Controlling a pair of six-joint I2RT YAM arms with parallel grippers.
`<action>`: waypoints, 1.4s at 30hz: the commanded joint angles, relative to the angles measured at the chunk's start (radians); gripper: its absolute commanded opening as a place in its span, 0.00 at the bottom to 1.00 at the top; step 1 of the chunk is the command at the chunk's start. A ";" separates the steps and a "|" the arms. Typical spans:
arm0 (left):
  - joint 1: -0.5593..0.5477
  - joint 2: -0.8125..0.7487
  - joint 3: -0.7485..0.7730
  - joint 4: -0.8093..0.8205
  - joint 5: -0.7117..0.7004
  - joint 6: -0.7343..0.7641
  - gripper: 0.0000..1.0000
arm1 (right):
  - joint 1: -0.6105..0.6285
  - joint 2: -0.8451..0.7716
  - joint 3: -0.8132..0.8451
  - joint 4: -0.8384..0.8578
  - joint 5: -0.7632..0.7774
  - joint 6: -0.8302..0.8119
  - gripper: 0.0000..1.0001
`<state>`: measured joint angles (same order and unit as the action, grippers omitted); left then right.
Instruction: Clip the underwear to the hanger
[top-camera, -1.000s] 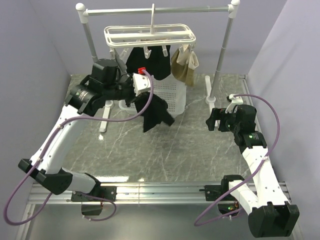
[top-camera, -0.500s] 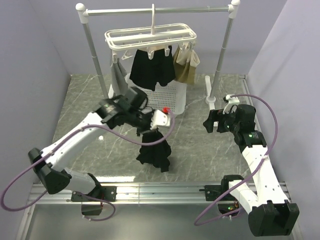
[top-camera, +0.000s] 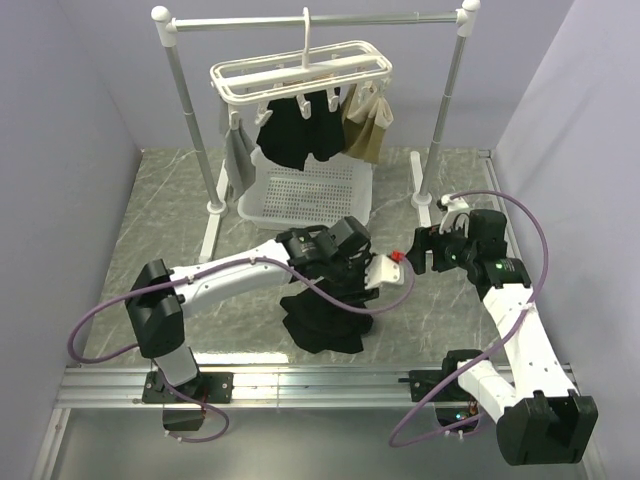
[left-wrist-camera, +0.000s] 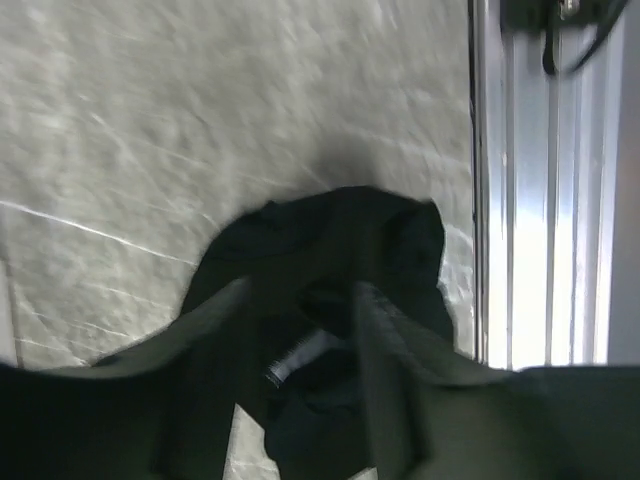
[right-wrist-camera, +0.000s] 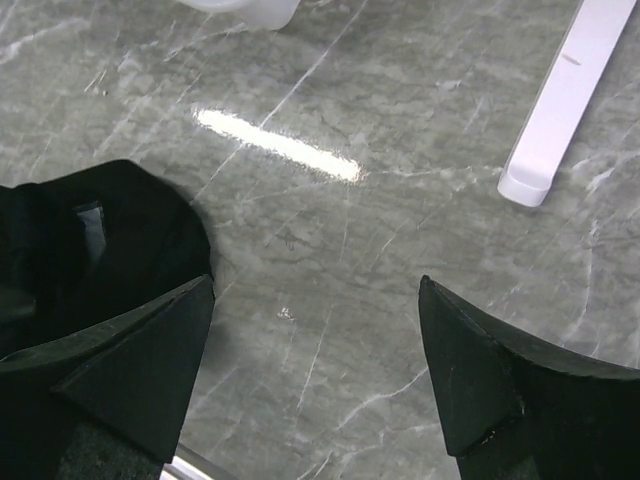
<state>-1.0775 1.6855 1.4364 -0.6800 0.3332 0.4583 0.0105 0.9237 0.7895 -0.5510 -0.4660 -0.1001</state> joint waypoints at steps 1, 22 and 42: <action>0.052 -0.038 0.079 0.071 0.018 -0.070 0.54 | -0.004 0.003 0.068 -0.024 -0.040 -0.047 0.89; 0.648 -0.333 -0.433 -0.104 0.357 0.183 0.70 | 0.729 0.247 0.111 -0.250 0.044 -0.276 0.69; 0.708 -0.293 -0.447 -0.093 0.429 0.218 0.74 | 0.830 0.393 0.224 -0.406 0.231 -0.380 0.00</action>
<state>-0.3717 1.3876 0.9882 -0.7609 0.6884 0.6178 0.8463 1.4048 0.9504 -0.9257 -0.2729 -0.4374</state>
